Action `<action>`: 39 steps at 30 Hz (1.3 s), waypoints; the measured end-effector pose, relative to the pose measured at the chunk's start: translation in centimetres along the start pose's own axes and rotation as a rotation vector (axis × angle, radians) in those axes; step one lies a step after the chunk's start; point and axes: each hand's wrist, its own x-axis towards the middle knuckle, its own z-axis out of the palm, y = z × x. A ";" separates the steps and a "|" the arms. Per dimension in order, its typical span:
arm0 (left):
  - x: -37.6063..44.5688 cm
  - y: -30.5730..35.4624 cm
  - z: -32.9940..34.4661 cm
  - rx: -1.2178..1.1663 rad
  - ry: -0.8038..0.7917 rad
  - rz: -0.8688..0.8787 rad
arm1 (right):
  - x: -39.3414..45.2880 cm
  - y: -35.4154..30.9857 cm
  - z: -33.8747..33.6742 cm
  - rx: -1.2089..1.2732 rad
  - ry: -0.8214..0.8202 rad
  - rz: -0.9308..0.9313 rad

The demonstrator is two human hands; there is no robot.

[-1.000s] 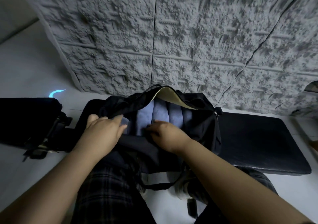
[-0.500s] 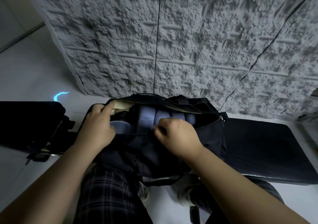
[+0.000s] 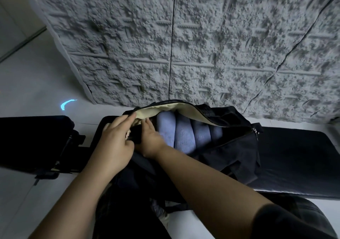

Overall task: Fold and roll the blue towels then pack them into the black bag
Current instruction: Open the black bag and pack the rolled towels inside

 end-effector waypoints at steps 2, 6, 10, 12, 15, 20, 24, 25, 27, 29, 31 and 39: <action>0.0 -0.2 0.0 -0.027 -0.013 0.008 | 0.8 -0.3 0.3 -0.034 -0.005 0.035; -0.1 -0.5 -0.1 -0.044 -0.022 -0.009 | 0.9 -0.8 0.7 -0.020 0.026 0.082; -0.2 -0.4 -0.1 -0.099 -0.025 -0.034 | -0.1 -1.0 0.1 0.007 0.063 0.082; -0.3 -0.4 -0.1 -0.128 -0.018 -0.051 | -0.4 -1.1 -0.3 0.060 0.087 0.101; -0.4 -0.4 -0.2 -0.157 -0.016 -0.066 | -1.0 -1.4 -0.5 0.066 0.118 0.111; -0.6 -0.3 -0.3 -0.172 -0.026 -0.082 | -3.8 -1.7 -0.6 0.126 0.186 0.035; -0.4 0.1 0.0 -0.152 -0.008 -0.088 | -4.6 -1.7 -0.4 0.088 0.508 -0.131; -0.4 0.2 0.0 -0.156 -0.002 -0.088 | -4.5 -1.7 -0.3 0.058 0.540 -0.152; -0.3 0.4 0.0 -0.165 0.001 -0.087 | -4.5 -1.7 -0.1 -0.016 0.510 -0.195; -0.4 0.5 0.0 -0.172 -0.002 -0.087 | -4.6 -1.4 0.2 -0.059 0.443 -0.283; -0.4 0.4 0.0 -0.180 -0.003 -0.095 | -4.9 -1.0 0.2 -0.059 0.419 -0.362; -0.3 0.4 -0.2 -0.261 0.006 -0.128 | -5.7 -0.3 -1.5 0.167 0.262 -0.252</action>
